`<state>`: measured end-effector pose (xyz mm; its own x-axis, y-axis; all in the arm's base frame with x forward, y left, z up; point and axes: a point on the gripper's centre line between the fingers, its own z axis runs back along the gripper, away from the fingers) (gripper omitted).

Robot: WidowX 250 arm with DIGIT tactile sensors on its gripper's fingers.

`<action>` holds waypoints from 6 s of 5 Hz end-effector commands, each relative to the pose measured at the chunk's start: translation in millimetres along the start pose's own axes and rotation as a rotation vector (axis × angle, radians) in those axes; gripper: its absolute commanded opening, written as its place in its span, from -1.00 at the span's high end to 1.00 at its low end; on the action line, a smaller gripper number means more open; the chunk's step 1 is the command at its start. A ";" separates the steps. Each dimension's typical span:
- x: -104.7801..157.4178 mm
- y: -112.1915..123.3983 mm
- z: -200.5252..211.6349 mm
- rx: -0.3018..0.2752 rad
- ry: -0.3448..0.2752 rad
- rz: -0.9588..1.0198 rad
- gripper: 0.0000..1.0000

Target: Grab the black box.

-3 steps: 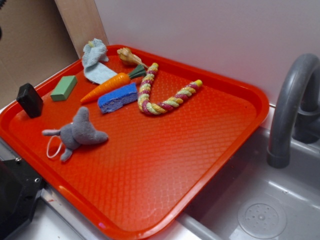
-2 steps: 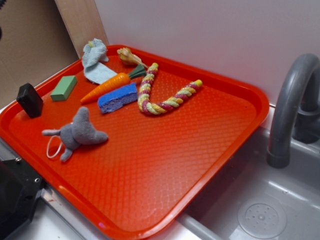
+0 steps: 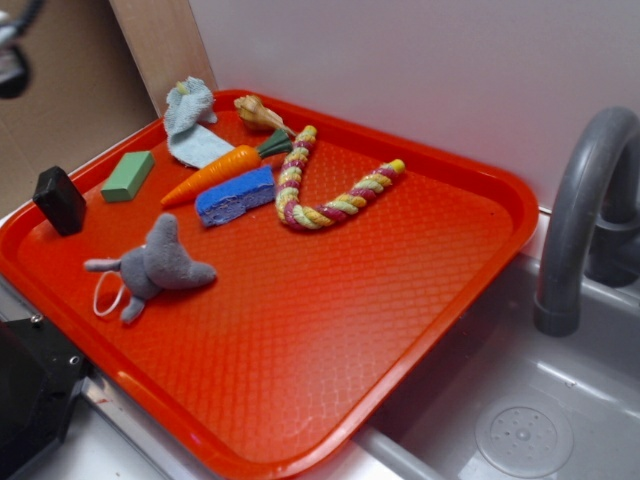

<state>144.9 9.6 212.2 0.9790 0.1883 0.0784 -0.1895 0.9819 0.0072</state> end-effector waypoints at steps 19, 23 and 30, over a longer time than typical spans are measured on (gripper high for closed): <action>60.0 130.2 -139.3 0.103 -0.069 0.711 -1.00; 23.1 142.7 -109.5 0.120 -0.060 0.737 -1.00; 51.8 108.3 -182.1 0.168 -0.017 0.814 1.00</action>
<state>190.2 128.2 29.3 0.5219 0.8461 0.1080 -0.8523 0.5124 0.1048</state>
